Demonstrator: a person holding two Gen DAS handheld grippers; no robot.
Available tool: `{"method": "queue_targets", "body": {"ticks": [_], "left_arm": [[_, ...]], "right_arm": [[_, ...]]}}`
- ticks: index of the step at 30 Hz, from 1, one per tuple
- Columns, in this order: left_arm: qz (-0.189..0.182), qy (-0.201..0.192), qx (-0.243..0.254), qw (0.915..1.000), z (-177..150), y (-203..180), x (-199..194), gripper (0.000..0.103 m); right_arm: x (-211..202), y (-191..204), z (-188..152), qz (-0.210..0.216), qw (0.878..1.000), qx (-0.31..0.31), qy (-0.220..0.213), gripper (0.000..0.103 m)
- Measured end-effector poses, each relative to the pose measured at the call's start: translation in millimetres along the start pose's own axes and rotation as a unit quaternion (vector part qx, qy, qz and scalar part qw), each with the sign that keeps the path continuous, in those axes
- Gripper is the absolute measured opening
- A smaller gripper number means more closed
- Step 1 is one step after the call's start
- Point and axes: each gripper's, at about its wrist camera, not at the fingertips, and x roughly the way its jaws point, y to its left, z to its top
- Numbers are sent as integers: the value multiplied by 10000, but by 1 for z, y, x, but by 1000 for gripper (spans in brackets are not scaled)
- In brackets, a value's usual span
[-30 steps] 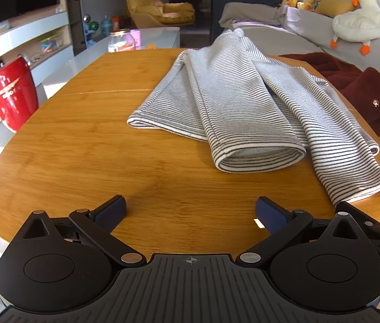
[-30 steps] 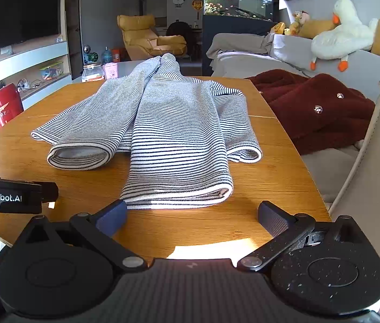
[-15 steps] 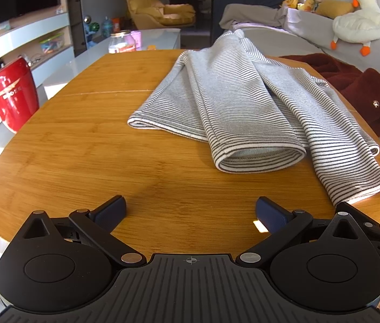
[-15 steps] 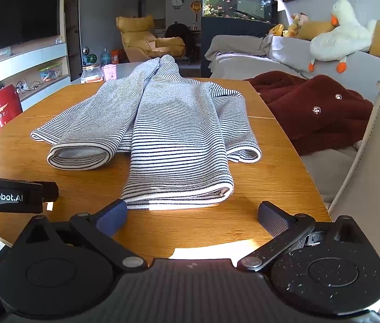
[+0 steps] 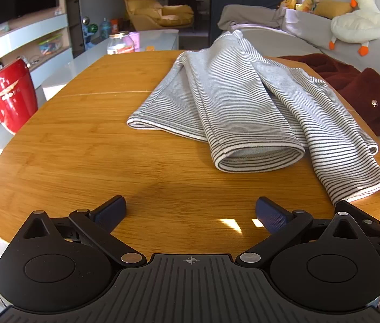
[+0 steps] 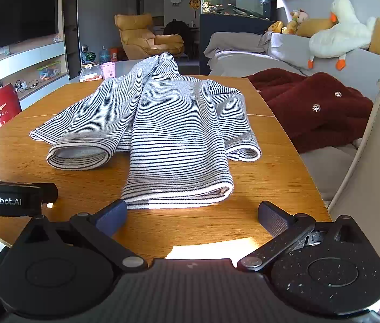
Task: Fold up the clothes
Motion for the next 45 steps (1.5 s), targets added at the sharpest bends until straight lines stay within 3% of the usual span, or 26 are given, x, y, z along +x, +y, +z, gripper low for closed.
{"method": "queue_targets", "body": {"ticks": [22,25,28,31,34,38,41,45], "left_arm": [[-23,69,38,10000,1,0,0,103],[-84,137,99,9998,3,2,0,103],[-394,189,47,9990,15,10,1,103],[-537,-133,-66,9984,39,20,2,103],[-590,-593,-18,9965,67,25,13,103],[-1094,-970,-115,9892,105,31,41,103],[-1206,-1345,-129,9835,133,32,64,103],[-894,-2042,77,9748,159,28,90,103]], "right_arm": [[-1,0,-1,27,10000,-9,-5,103],[0,-2,2,169,9998,-96,70,103],[-3,-11,12,538,9983,6,224,103],[-11,-24,31,902,9948,385,-262,103],[-3,-32,61,842,9893,657,-998,103],[31,-38,100,849,9762,1005,-1725,103],[61,-39,112,892,9737,1077,-1798,103],[102,-40,127,949,9702,1174,-1896,103]]}}
